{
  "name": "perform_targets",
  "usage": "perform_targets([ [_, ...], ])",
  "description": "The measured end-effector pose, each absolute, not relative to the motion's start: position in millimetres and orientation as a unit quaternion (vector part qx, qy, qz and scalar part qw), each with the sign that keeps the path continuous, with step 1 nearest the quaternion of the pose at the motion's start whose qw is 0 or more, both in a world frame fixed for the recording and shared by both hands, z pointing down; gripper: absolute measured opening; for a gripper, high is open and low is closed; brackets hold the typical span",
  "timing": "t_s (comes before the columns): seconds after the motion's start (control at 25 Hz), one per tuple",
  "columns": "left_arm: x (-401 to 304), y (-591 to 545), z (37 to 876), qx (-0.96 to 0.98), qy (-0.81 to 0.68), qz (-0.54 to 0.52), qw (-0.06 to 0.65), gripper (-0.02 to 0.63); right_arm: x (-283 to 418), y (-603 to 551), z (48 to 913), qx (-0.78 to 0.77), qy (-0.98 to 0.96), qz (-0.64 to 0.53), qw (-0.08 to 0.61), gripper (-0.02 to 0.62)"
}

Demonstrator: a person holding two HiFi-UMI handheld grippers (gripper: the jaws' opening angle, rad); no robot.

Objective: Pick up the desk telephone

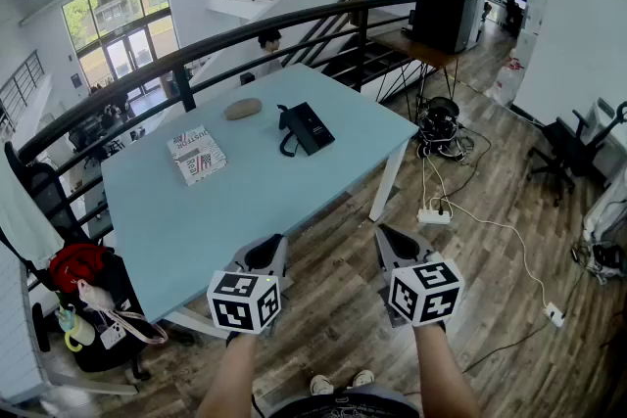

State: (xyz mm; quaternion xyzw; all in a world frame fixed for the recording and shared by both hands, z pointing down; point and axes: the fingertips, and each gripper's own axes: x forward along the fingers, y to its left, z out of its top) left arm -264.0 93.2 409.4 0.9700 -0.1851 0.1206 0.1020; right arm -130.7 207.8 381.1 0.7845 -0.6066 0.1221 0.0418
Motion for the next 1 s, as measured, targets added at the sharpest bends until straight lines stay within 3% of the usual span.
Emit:
perform_targets([
  [0.52, -235.9, 81.8, 414.5, 0.971, -0.175, 0.123, 0.103, 0.025, -109.3, 193.9, 387.9, 0.788, -0.602, 0.121, 0.044, 0.002],
  [1.0, -154.2, 55.8, 421.2, 0.975, -0.163, 0.120, 0.095, 0.026, -35.5, 156.7, 399.8, 0.782, -0.611, 0.120, 0.037, 0.003],
])
